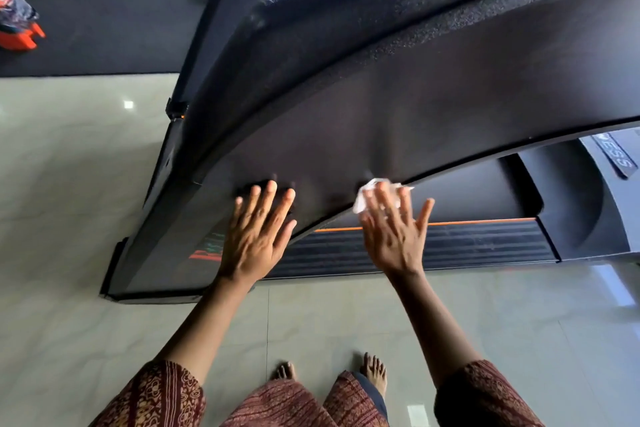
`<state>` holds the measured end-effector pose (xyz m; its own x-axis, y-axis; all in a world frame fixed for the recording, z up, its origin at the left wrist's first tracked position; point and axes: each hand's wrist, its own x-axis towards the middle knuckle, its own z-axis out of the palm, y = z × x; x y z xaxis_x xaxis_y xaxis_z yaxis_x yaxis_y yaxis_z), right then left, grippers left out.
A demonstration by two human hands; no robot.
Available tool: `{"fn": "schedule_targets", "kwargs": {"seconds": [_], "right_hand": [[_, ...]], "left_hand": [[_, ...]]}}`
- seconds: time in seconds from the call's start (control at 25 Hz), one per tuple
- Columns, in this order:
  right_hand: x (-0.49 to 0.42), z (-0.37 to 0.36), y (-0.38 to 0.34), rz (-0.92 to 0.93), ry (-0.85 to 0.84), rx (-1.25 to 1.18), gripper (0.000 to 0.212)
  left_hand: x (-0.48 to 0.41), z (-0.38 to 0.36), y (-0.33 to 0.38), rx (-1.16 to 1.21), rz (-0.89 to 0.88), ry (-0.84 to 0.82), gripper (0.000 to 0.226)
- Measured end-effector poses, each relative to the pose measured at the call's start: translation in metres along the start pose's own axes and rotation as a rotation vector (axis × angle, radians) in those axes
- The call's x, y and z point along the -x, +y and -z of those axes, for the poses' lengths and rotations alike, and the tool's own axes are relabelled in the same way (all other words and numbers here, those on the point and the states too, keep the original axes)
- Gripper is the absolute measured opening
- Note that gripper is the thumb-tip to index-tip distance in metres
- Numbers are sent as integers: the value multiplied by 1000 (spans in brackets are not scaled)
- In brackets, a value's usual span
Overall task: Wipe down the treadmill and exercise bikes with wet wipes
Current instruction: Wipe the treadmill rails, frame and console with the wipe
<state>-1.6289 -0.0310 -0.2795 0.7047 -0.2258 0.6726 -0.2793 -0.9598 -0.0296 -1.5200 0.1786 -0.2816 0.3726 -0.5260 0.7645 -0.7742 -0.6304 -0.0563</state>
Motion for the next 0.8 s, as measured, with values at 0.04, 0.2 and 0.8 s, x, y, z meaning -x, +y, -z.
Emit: {"fn": "schedule_targets", "kwargs": {"seconds": [0.04,0.2,0.8], "right_hand": [[-12,9,10,-107,49,6,43],[-37,33,16,-270,91,-97,51],[-39,73,80,-134,35,-226,61]], "left_hand": [[-3,-1,6,11,-3,2,59],[-26,-5,35,41,22,19,60],[-112,-8,135,78,74,76,62]]}}
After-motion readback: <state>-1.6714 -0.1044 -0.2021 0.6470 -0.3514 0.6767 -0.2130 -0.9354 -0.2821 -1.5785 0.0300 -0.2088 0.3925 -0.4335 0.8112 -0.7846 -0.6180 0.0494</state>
